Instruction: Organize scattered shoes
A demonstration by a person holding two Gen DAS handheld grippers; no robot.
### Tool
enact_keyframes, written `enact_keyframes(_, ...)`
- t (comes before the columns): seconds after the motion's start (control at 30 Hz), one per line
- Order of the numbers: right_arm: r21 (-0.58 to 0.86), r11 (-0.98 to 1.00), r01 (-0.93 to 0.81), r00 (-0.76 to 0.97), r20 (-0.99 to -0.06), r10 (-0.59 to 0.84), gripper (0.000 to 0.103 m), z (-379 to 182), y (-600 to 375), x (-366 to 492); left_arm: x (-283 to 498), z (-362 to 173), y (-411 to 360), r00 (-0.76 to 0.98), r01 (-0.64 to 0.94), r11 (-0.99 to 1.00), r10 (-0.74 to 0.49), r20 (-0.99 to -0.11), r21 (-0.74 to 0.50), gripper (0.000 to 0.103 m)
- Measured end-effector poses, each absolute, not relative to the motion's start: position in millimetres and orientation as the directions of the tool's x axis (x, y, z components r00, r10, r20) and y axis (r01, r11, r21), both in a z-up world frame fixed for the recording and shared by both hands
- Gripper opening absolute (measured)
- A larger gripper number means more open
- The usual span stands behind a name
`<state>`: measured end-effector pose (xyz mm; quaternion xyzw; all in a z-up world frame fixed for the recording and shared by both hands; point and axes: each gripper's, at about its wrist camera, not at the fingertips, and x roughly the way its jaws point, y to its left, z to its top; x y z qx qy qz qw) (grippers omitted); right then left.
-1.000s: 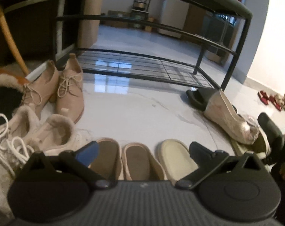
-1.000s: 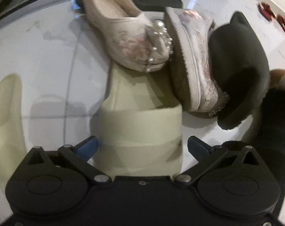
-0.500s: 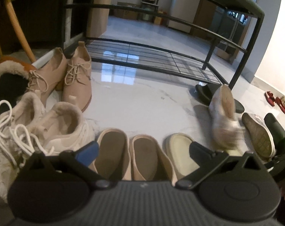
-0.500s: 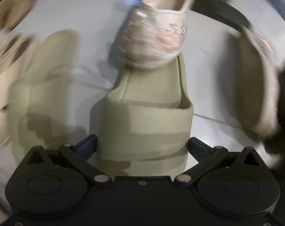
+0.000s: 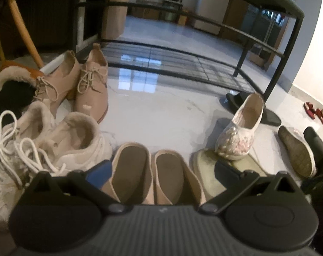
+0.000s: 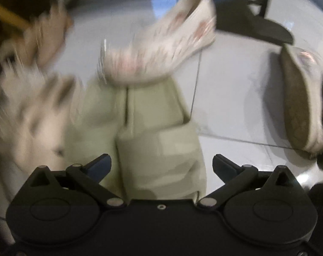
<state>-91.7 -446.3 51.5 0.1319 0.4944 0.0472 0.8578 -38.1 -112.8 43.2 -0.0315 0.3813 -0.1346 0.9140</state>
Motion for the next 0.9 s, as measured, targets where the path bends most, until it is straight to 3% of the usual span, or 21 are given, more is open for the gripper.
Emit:
enact_keyframes(0.1, 0.464, 0.856, 0.228, 0.694, -0.694, 0.192, 0.103, 59.5, -497.4, -123.7, -36.1, 42.4, -118.8, 0.667, 0.230, 0.962, -0.264, -0.696, -0.145, 0.102)
enact_keyframes(0.2, 0.687, 0.580, 0.437, 0.838, -0.546, 0.016, 0.103, 39.4, -551.6, -167.2, -34.3, 40.6, -134.5, 0.665, 0.258, 0.959, -0.265, -0.698, -0.118, 0.102)
enact_keyframes(0.37, 0.853, 0.365, 0.372, 0.928, -0.353, -0.121, 0.103, 26.2, -583.0, -194.1, -17.7, 38.9, -185.9, 0.637, 0.332, 0.940, -0.285, -0.716, -0.079, 0.102)
enact_keyframes(0.53, 0.865, 0.341, 0.368, 0.922, -0.387, -0.013, 0.103, 19.2, -589.8, -174.6, -2.1, 42.4, -229.7, 0.627, 0.365, 0.929, -0.294, -0.721, -0.062, 0.102)
enact_keyframes(0.63, 0.815, 0.435, 0.383, 0.897, -0.441, 0.037, 0.103, 32.5, -585.6, -164.6, 1.0, 42.7, -243.8, 0.621, 0.366, 0.929, -0.295, -0.726, -0.065, 0.102)
enact_keyframes(0.73, 0.678, 0.591, 0.437, 0.851, -0.524, -0.028, 0.103, 47.3, -577.7, -147.2, -3.3, 38.7, -243.3, 0.606, 0.362, 0.929, -0.294, -0.739, -0.073, 0.102)
enact_keyframes(0.9, 0.606, 0.659, 0.446, 0.819, -0.574, -0.027, 0.103, 53.5, -586.3, -126.9, -10.5, 32.0, -242.6, 0.581, 0.354, 0.931, -0.293, -0.759, -0.088, 0.102)
